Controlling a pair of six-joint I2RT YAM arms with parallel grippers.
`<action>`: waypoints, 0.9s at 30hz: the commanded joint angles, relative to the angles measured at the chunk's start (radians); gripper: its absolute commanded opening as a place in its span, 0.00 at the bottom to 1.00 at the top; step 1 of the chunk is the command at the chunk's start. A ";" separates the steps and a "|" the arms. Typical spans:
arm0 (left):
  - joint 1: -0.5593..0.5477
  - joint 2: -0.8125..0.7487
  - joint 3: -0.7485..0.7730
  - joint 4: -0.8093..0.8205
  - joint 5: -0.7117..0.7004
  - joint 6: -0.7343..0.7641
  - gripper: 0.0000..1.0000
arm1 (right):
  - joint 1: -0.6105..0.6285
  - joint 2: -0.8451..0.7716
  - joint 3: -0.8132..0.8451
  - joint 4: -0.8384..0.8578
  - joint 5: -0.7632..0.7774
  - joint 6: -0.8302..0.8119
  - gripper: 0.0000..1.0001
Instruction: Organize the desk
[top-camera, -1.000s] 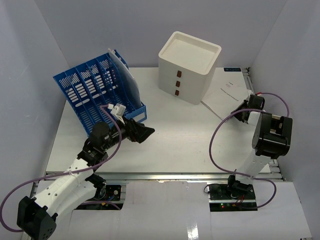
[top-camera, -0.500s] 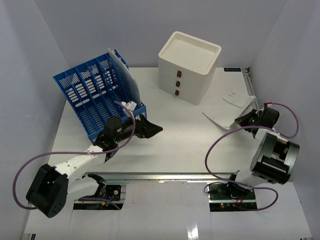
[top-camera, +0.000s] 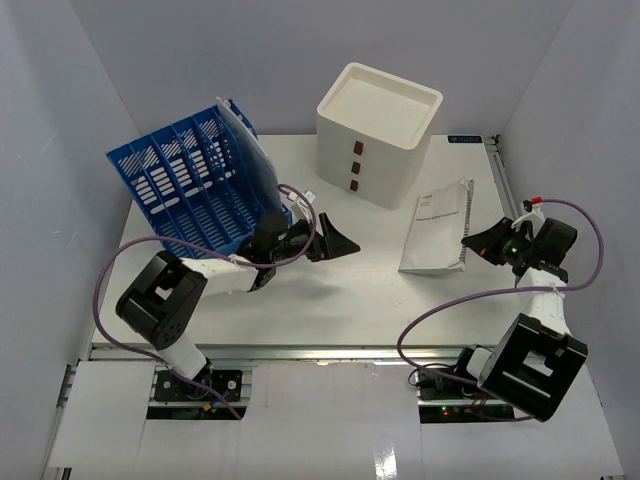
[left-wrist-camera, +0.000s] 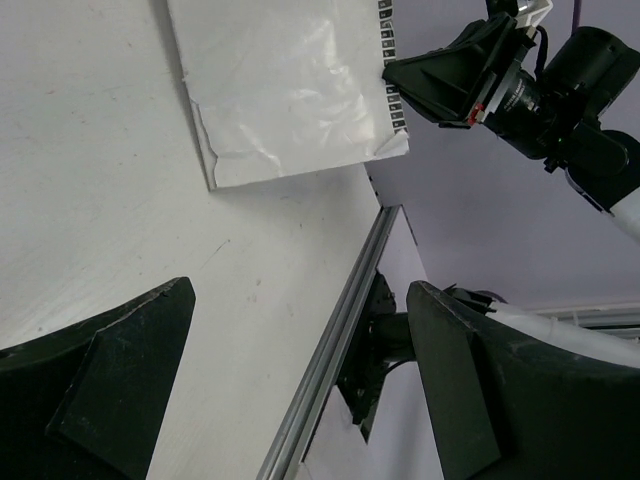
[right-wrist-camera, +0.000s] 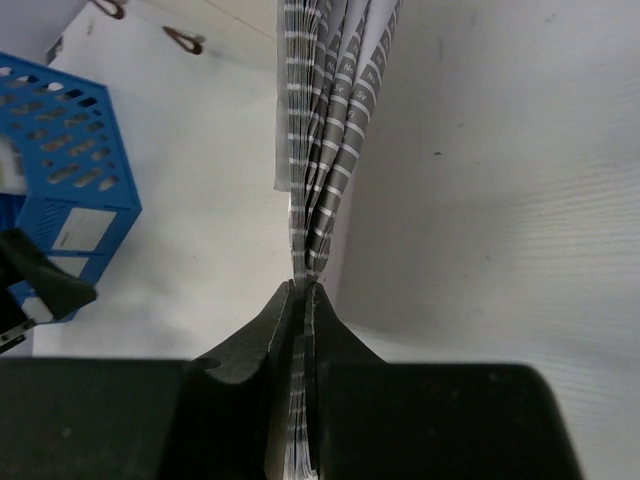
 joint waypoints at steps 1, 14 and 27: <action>-0.016 0.064 0.044 0.096 0.014 -0.071 0.98 | -0.001 -0.055 0.087 0.023 -0.164 -0.022 0.08; -0.062 0.178 0.141 0.063 0.016 -0.019 0.98 | 0.164 -0.104 0.126 -0.149 -0.027 -0.304 0.08; -0.071 0.159 0.366 -0.248 -0.075 -0.014 0.98 | 0.478 -0.126 0.130 -0.148 0.200 -0.347 0.08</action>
